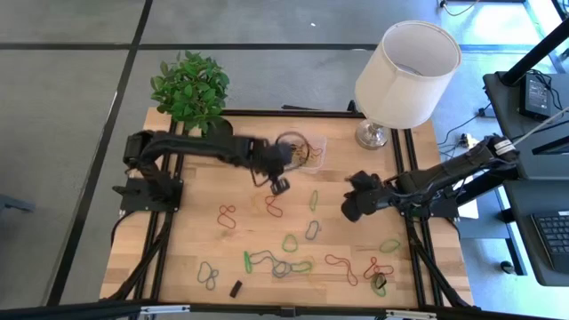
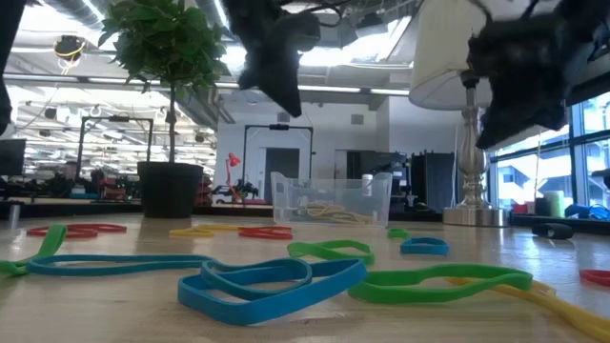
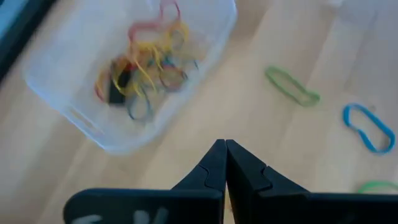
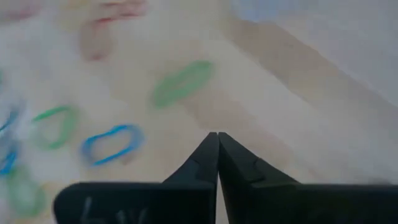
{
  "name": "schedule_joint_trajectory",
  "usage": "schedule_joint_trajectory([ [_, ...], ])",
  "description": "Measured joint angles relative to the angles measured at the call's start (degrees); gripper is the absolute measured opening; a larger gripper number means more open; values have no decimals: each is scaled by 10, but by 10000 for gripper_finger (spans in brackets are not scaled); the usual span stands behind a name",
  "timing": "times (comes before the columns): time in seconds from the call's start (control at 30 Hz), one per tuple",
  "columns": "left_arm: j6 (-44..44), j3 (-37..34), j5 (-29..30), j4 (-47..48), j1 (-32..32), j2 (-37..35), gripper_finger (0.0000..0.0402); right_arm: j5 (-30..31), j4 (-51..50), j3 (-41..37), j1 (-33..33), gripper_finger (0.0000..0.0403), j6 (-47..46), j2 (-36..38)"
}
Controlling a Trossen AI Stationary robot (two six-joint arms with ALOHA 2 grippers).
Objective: Pick and place rubber bands into bin
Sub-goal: Put the black rubber band into the transparent bin
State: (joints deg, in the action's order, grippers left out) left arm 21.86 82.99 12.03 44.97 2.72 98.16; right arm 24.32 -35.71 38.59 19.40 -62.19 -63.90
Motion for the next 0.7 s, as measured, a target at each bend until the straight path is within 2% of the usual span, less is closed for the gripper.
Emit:
schedule_joint_trajectory([
  [0.17,51,-60,54,-38,-80,-6,1,-17,-112,0,-34,22,-90,0],
  [0.37,94,-92,111,-32,-154,-11,1,-85,-185,-20,-87,71,-171,0],
  [0.53,109,-123,113,-28,-184,-37,1,-134,-131,-86,-131,117,-217,0],
  [0.7,121,-197,114,-52,-188,-119,1,-139,-70,-142,-163,137,-230,0],
])
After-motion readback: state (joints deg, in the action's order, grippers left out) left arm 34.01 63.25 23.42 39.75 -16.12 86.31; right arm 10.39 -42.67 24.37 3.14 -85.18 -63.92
